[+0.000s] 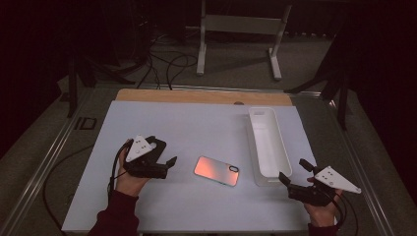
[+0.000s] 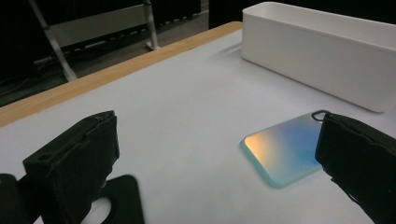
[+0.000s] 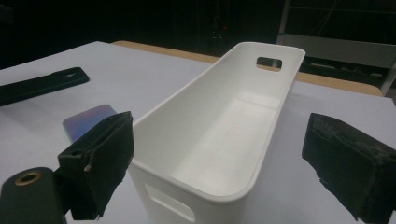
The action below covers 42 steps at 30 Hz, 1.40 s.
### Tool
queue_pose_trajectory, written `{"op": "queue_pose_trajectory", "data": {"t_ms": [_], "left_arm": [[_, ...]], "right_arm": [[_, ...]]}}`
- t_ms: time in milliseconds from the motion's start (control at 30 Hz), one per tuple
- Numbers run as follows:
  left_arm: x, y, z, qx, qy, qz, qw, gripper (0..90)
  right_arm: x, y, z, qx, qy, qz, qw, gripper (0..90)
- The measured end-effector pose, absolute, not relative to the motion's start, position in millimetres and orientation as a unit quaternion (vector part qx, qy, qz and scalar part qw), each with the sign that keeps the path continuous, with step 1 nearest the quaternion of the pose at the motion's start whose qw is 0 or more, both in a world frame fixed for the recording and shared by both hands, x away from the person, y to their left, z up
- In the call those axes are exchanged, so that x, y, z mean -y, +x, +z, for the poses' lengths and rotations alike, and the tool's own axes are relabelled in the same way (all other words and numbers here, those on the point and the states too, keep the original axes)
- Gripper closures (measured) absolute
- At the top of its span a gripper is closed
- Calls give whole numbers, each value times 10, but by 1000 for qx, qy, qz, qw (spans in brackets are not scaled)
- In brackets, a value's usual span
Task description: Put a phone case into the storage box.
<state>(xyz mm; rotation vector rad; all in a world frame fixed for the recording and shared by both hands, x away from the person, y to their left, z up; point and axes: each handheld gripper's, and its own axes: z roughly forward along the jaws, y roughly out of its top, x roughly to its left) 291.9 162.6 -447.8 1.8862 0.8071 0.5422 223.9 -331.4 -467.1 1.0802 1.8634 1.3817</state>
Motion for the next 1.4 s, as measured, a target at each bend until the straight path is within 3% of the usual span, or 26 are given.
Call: {"op": "queue_pose_trajectory", "data": {"t_ms": [800, 1267, 1400], "left_arm": [[-1054, 3340, -4578, -327, 793, 201, 473, 83], [-775, 3530, -4709, -303, 810, 155, 478, 447], [-680, 3560, -4773, -295, 819, 137, 472, 590]], "right_arm": [[3323, 2234, -4677, -697, 406, 518, 286, 91], [3325, 2235, -4681, -697, 407, 517, 286, 91], [3331, 2228, -4677, -696, 408, 517, 286, 91]]}}
